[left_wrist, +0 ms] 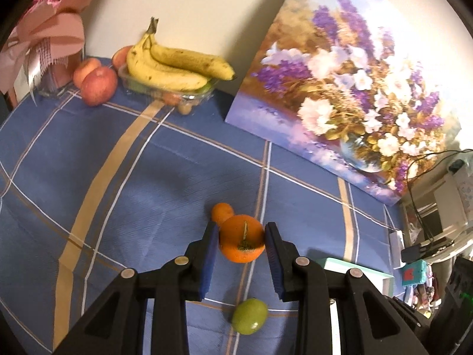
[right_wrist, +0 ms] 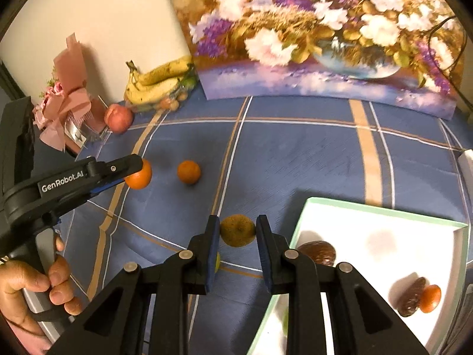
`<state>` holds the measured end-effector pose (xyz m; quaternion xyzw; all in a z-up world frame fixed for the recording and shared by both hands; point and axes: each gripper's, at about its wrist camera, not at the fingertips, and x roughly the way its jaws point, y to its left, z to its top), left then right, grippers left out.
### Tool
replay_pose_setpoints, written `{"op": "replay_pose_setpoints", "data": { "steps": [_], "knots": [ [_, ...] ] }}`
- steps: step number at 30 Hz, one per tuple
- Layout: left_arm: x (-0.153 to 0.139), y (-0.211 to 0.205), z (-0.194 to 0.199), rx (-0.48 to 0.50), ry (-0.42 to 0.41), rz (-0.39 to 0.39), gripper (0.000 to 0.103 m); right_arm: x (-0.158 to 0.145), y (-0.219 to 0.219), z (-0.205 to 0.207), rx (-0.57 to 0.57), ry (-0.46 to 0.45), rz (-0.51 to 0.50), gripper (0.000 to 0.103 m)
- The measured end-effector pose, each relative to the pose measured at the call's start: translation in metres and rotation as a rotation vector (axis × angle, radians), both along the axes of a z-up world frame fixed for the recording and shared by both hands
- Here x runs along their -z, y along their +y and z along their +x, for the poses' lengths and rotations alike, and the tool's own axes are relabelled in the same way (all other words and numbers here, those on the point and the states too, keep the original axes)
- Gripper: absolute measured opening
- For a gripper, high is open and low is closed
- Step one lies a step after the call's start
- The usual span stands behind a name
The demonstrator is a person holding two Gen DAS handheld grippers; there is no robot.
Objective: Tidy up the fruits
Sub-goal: 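Carry the tangerine and the kiwi with both tools over the white tray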
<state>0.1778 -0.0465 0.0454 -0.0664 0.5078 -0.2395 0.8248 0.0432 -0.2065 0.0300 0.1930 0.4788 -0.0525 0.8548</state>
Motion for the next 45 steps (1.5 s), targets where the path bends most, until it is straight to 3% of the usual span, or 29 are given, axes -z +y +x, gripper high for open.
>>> {"op": "replay_pose_setpoints", "data": {
  "steps": [12, 29, 45],
  "knots": [
    [-0.004, -0.046, -0.031, 0.094, -0.019, 0.025, 0.034, -0.003, -0.045, -0.027, 0.082, 0.004, -0.011, 0.026],
    [-0.004, -0.160, -0.124, 0.424, -0.101, 0.127, 0.034, -0.008, -0.134, -0.088, 0.289, 0.051, -0.098, 0.026],
    [0.023, -0.193, -0.159, 0.524, -0.103, 0.225, 0.034, -0.020, -0.181, -0.132, 0.393, 0.015, -0.115, 0.026]
  ]
}}
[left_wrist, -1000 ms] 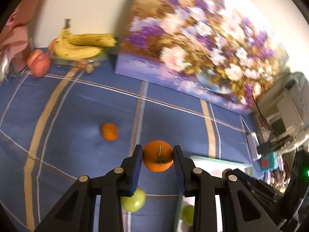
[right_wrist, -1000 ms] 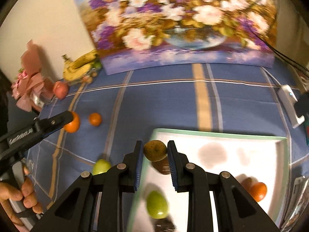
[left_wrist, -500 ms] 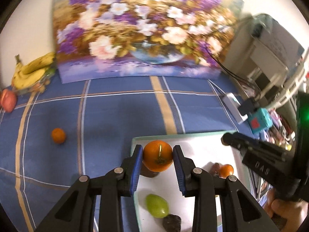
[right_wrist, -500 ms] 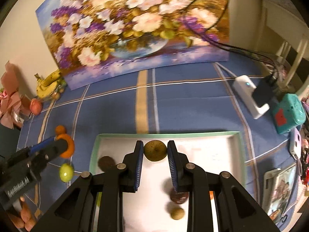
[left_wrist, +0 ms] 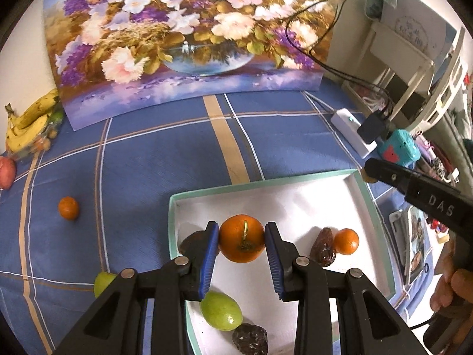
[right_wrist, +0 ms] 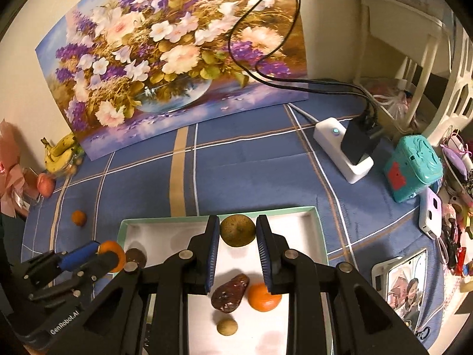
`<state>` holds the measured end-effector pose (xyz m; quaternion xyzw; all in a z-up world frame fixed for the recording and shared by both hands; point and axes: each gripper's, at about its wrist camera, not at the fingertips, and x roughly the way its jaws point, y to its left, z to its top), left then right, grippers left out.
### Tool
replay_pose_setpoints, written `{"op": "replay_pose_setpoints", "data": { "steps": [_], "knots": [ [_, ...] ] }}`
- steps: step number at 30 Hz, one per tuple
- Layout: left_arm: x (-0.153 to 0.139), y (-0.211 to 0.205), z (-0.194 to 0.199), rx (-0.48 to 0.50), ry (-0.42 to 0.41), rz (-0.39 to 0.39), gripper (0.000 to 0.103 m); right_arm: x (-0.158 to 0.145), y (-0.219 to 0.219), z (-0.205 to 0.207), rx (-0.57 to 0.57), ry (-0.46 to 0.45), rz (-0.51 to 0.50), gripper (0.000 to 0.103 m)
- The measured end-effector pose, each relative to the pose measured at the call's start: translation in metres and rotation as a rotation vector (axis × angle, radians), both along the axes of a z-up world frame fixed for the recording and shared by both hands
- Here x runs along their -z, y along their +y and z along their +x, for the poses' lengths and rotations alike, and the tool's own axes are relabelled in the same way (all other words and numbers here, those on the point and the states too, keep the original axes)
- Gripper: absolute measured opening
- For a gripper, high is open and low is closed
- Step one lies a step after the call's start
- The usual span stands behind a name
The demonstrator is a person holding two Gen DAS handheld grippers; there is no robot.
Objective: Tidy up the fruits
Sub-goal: 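Carry the tangerine and the kiwi with both tools over the white tray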
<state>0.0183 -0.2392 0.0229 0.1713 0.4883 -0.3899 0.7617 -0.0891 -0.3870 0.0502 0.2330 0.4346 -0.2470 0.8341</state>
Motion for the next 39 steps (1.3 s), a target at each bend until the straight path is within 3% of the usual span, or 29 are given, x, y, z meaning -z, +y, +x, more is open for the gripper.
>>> {"op": "replay_pose_setpoints", "data": {
  "steps": [23, 39],
  "knots": [
    [0.031, -0.010, -0.002, 0.003, 0.014, 0.094, 0.034, 0.040, -0.008, 0.008, -0.013, 0.085, 0.046, 0.026],
    [0.056, -0.011, -0.002, 0.001, 0.044, 0.156, 0.034, 0.085, -0.005, 0.021, -0.043, 0.196, 0.100, 0.026]
  ]
}}
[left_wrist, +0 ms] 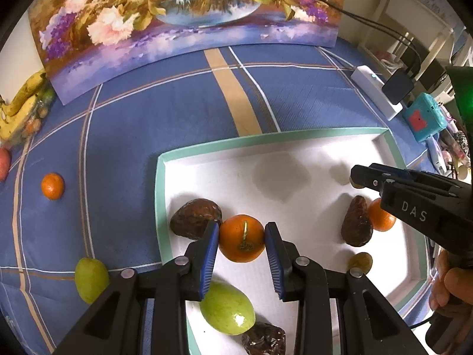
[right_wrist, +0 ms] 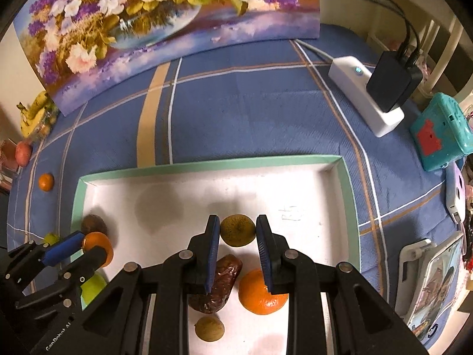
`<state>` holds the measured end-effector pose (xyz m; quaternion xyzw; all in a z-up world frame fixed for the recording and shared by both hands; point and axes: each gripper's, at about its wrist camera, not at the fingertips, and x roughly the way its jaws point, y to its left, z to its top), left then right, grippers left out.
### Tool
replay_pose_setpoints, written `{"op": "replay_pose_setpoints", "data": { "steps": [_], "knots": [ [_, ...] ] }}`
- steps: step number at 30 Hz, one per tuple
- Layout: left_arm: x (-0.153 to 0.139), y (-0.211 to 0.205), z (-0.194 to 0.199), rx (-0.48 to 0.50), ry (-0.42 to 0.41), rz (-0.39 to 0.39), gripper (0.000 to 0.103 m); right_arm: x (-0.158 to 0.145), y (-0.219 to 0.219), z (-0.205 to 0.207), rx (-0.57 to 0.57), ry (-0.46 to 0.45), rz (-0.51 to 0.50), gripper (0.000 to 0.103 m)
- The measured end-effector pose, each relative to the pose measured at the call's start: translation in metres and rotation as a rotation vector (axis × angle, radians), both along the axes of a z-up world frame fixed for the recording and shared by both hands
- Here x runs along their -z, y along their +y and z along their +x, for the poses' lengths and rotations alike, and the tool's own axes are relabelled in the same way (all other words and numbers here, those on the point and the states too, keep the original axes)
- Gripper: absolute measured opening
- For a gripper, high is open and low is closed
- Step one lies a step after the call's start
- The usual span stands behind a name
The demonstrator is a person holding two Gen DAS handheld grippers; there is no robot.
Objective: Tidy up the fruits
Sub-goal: 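Carry the tangerine and the kiwi with both tools over the white tray, then open the left tool to drop the tangerine while the right tool releases the kiwi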
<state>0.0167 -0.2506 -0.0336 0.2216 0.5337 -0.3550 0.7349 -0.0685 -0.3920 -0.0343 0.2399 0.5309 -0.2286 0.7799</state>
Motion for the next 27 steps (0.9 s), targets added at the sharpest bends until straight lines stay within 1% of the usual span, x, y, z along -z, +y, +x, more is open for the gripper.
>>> {"op": "replay_pose_setpoints", "data": {
  "steps": [7, 16, 18, 21, 27],
  "knots": [
    [0.012, 0.002, -0.001, -0.006, 0.014, 0.016, 0.034, 0.009, 0.000, 0.002, -0.002, 0.022, 0.005, 0.027],
    [0.006, 0.002, -0.001, -0.002, 0.023, 0.013, 0.035, 0.005, 0.001, 0.003, -0.013, 0.028, -0.011, 0.027],
    [0.004, 0.001, -0.001, 0.002, 0.027, 0.009, 0.036, 0.002, 0.002, 0.002, -0.011, 0.020, -0.010, 0.027],
    [-0.005, 0.002, 0.001, 0.002, 0.023, -0.006, 0.039, -0.008, 0.001, 0.000, -0.008, 0.012, -0.033, 0.027],
    [-0.029, 0.007, 0.005, -0.006, 0.008, -0.064, 0.039, -0.037, 0.000, -0.007, -0.001, -0.045, -0.087, 0.027]
  ]
}}
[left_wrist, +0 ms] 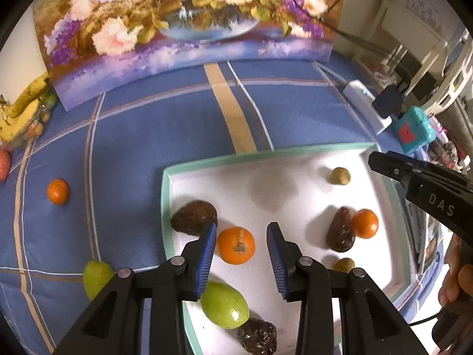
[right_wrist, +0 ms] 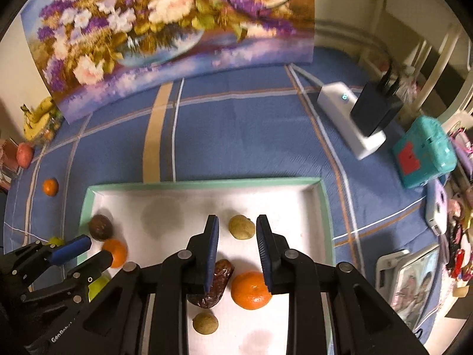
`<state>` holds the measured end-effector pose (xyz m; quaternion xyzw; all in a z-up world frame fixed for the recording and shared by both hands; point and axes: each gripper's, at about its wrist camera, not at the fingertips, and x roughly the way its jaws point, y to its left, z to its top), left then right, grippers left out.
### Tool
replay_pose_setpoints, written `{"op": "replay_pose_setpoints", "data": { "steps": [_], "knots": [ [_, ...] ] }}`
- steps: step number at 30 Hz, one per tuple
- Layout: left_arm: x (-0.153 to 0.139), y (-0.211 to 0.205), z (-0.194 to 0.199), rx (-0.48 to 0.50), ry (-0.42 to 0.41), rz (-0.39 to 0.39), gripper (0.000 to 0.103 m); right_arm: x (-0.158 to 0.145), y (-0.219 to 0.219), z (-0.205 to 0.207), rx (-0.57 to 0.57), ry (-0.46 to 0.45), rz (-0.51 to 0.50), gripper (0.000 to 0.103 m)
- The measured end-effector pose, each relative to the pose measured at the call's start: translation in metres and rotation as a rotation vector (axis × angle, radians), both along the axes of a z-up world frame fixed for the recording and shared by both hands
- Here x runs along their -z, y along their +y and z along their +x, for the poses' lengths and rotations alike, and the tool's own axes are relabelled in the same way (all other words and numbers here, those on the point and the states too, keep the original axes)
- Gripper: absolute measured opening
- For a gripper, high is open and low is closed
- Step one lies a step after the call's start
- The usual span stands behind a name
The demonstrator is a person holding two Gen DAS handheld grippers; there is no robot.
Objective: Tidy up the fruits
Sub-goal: 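Open the left tool to drop the tangerine while the right tool releases the kiwi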
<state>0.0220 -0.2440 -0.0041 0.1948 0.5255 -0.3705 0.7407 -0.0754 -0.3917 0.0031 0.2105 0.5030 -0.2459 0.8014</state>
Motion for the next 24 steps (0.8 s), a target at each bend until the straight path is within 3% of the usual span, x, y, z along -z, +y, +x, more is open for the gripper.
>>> {"op": "replay_pose_setpoints", "data": {
  "steps": [7, 24],
  "knots": [
    [-0.025, 0.014, 0.017, -0.056, -0.015, -0.064, 0.039, -0.027, 0.002, -0.009, 0.007, -0.058, -0.045, 0.027],
    [-0.036, 0.052, 0.059, -0.220, -0.005, -0.125, 0.039, -0.022, 0.012, 0.003, -0.037, -0.049, -0.045, 0.027]
  ]
}}
